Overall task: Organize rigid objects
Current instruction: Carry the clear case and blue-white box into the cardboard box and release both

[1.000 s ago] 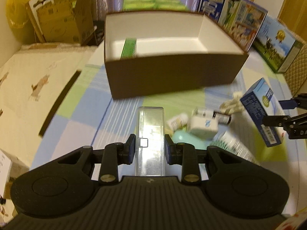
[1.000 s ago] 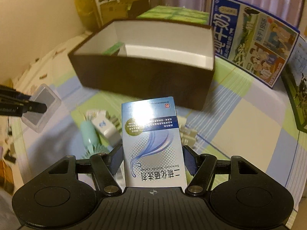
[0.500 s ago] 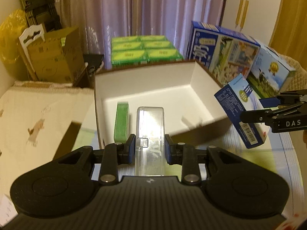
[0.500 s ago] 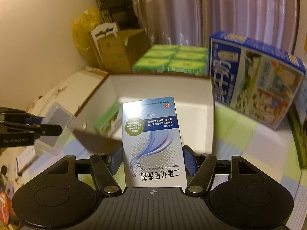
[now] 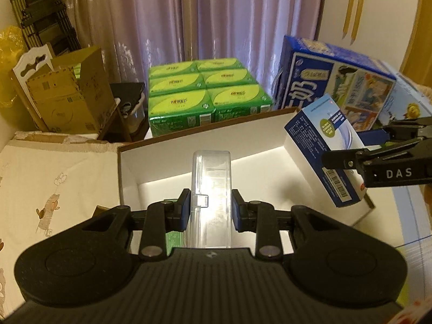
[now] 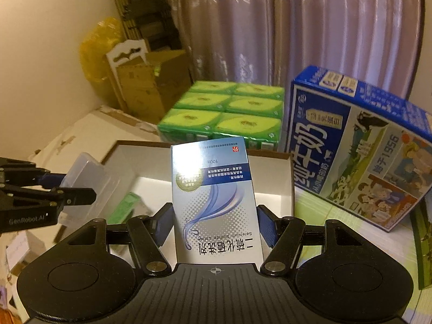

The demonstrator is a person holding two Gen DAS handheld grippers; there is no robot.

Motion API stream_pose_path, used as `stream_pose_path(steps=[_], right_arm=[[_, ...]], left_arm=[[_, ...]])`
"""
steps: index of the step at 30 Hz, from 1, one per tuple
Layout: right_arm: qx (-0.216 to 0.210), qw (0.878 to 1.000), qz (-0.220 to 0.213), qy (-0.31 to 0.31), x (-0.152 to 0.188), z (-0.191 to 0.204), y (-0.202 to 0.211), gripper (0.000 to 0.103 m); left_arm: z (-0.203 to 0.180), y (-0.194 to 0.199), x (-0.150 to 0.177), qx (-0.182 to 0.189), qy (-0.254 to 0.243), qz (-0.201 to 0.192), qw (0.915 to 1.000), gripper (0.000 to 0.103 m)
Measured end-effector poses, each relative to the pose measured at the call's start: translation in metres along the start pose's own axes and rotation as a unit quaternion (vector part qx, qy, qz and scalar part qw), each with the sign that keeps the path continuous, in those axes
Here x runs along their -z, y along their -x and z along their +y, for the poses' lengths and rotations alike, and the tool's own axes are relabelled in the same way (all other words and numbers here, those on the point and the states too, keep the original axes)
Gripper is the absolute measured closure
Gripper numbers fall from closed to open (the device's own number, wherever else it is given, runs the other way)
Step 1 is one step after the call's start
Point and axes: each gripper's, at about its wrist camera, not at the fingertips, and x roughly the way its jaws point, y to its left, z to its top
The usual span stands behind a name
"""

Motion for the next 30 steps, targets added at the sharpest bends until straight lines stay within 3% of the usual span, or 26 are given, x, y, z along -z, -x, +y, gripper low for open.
stream_pose_path(steps=[12,16,18,20,30], right_arm=[[0.038,0.997,0.059,-0.031,-0.003,-0.02,-0.073,0.041],[0.041,0.997,0.053,-0.025,-0.006,-0.023,-0.082,0.04],[0.063,0.997,0.047,-0.016,-0.008,-0.021,-0.09,0.039],[0.076,0.996,0.043,-0.008,-0.007,-0.021,-0.094,0.031],[0.065,0.997,0.047,-0.018,-0.002,-0.027,-0.094,0.029]], left_arm=[[0.01,-0.077,-0.01,0.001,0.002,0.054,0.9985,0.077],[0.013,-0.092,-0.013,0.001,0.003,0.06,0.9982,0.077],[0.015,-0.098,-0.014,0.001,0.004,0.06,0.9982,0.077],[0.015,-0.104,-0.016,0.001,0.003,0.062,0.9981,0.077],[0.016,-0.125,-0.017,-0.001,0.001,0.067,0.9978,0.076]])
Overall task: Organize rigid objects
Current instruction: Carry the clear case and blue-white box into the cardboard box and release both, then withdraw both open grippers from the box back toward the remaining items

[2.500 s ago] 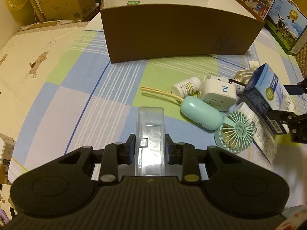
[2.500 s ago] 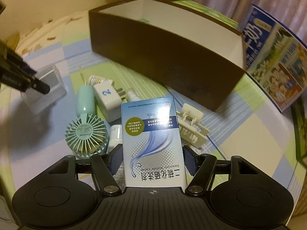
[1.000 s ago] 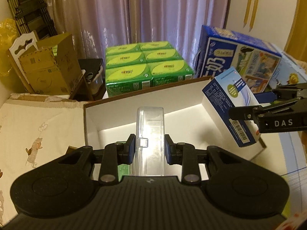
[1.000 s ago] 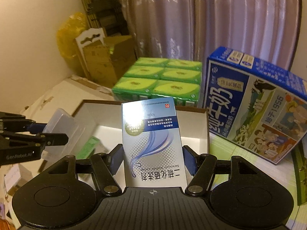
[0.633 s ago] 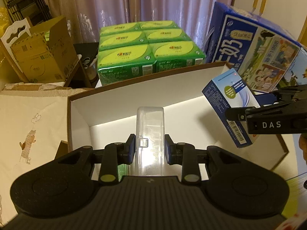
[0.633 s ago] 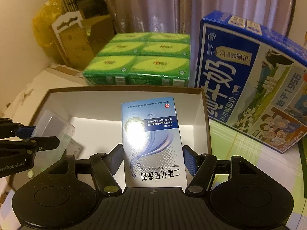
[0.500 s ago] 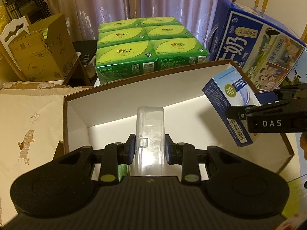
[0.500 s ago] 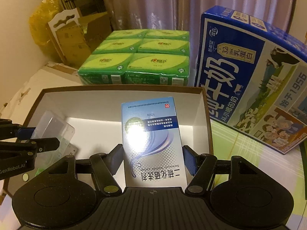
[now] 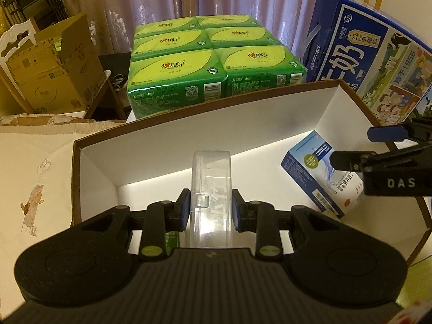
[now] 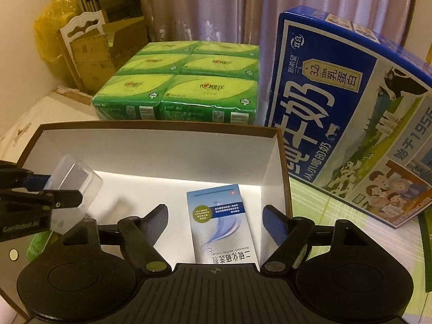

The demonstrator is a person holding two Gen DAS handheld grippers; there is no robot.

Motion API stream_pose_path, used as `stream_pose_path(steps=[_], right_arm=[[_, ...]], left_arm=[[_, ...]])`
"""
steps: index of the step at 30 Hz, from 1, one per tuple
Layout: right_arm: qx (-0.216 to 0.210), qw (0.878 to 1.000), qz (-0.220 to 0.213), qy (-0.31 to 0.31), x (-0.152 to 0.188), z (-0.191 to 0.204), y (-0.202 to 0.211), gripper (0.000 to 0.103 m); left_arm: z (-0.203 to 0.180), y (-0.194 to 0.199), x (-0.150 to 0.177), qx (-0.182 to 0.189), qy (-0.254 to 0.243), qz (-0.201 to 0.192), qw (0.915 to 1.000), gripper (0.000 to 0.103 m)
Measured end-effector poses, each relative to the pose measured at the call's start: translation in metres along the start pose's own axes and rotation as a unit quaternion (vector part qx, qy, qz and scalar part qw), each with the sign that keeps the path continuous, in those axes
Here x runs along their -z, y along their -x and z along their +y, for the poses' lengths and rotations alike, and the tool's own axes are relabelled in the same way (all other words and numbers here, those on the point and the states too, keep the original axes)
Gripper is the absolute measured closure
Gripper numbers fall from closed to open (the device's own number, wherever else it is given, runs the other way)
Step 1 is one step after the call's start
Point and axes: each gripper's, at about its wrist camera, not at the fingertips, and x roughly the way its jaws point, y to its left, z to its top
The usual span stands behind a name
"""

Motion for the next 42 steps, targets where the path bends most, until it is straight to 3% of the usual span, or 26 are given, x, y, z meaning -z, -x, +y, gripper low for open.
stream_pose_path(steps=[4,26,42], right_arm=[[-0.009,1.0,-0.004,-0.001,0.001,0.0,0.005,0.029],[-0.026,0.999,-0.027,-0.007,0.018,0.005,0.05,0.028],[-0.047,0.995,-0.085,-0.028,0.045,0.012,0.129,0.028]], left_arm=[[-0.001,0.002,-0.001,-0.011,-0.003,-0.014,0.9998,0.047],[0.006,0.049,0.008,-0.003,0.013,-0.031,0.9994,0.047],[-0.006,0.128,0.032,0.021,0.019,-0.07,0.9971,0.047]])
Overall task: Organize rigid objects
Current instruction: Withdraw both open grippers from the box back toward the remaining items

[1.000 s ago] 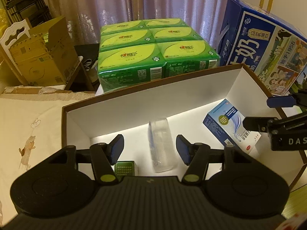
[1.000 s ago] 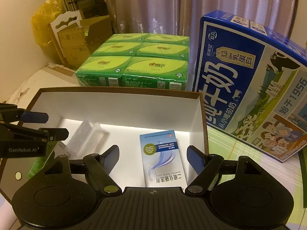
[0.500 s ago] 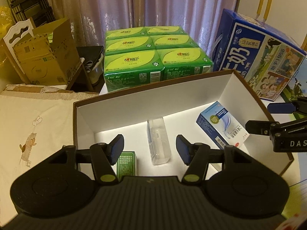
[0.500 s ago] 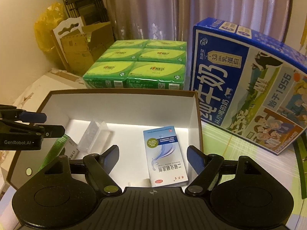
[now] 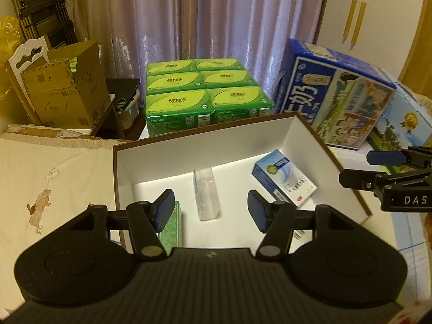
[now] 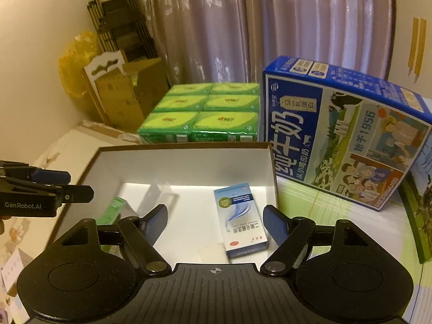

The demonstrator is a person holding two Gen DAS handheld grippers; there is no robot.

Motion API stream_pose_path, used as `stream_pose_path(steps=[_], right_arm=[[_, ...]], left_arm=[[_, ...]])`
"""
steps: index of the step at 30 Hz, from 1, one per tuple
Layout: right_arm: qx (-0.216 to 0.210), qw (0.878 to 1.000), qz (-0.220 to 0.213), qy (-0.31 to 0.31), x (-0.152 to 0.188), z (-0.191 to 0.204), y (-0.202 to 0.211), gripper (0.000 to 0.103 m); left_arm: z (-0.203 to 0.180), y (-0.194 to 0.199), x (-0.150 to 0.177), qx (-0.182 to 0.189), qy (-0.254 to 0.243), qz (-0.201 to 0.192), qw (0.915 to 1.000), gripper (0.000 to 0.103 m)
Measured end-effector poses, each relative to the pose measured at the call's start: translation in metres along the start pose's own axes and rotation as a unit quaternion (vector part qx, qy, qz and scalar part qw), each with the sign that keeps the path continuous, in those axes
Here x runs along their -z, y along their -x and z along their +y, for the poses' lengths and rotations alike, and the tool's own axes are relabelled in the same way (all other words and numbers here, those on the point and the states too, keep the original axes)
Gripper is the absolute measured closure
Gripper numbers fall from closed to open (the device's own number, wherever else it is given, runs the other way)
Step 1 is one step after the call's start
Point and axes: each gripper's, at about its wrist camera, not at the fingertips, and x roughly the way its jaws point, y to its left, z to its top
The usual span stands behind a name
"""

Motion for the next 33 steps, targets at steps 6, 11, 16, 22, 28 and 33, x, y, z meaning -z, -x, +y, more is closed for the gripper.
stream_pose_path(steps=[6,11,16,22,28,33], right_arm=[[-0.011,1.0,-0.017,-0.003,0.018,0.009,0.038,0.028],[-0.016,0.999,-0.027,-0.007,0.036,0.012,0.066,0.028],[-0.024,0.999,-0.032,-0.016,0.054,0.014,0.089,0.028],[-0.027,0.999,-0.028,-0.019,0.074,0.019,0.107,0.028],[-0.027,0.999,-0.026,-0.029,0.094,0.021,0.123,0.028],[-0.025,0.999,-0.018,-0.037,0.11,0.02,0.132,0.028]], left_arm=[[-0.008,0.038,0.016,0.011,0.002,-0.016,0.9998,0.047],[-0.014,0.065,0.032,0.02,0.01,-0.026,0.9994,0.047],[-0.022,0.089,0.053,0.031,0.015,-0.032,0.9989,0.047],[-0.033,0.107,0.079,0.043,0.019,-0.028,0.9985,0.047],[-0.038,0.116,0.103,0.049,0.03,-0.016,0.9982,0.047],[-0.043,0.117,0.122,0.05,0.033,0.0,0.9982,0.047]])
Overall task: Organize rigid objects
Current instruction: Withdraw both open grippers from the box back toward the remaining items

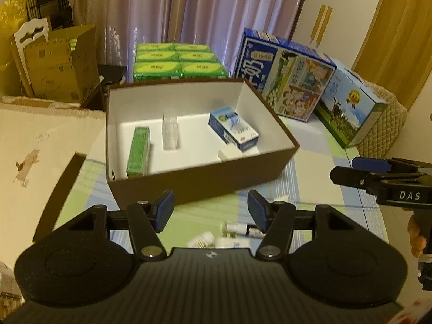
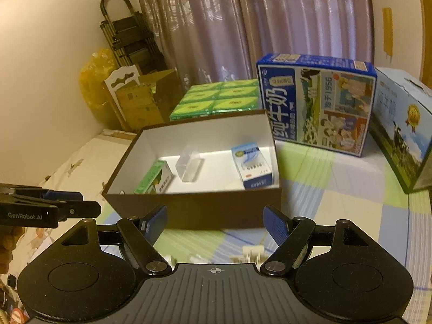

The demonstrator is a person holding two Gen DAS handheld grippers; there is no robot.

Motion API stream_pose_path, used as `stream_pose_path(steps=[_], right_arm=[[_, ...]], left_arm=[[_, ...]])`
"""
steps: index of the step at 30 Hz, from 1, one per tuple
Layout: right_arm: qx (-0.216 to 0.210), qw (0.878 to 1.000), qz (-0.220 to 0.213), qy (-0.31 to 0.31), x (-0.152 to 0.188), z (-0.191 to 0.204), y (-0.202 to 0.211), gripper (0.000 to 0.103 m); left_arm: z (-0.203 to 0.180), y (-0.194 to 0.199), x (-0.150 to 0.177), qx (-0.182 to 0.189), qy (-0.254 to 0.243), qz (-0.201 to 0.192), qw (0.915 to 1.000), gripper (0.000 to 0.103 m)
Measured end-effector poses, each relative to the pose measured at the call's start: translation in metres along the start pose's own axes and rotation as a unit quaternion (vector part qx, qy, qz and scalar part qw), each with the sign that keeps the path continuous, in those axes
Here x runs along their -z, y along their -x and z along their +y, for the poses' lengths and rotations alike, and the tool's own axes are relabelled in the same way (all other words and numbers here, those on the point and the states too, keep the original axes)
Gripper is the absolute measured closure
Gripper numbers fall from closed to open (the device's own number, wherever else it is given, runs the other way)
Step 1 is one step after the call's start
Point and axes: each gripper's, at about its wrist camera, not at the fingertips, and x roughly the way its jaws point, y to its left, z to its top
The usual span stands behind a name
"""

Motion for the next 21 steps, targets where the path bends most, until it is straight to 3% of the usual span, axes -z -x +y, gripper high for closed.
stream_pose_path(steps=[21], right_arm=[[0.02,0.997,0.076,0.018,0.085,-0.002,0.005,0.028]], left_arm=[[-0.011,-0.022,0.088,-0.004,0.007,0.095,0.9955,0.047]])
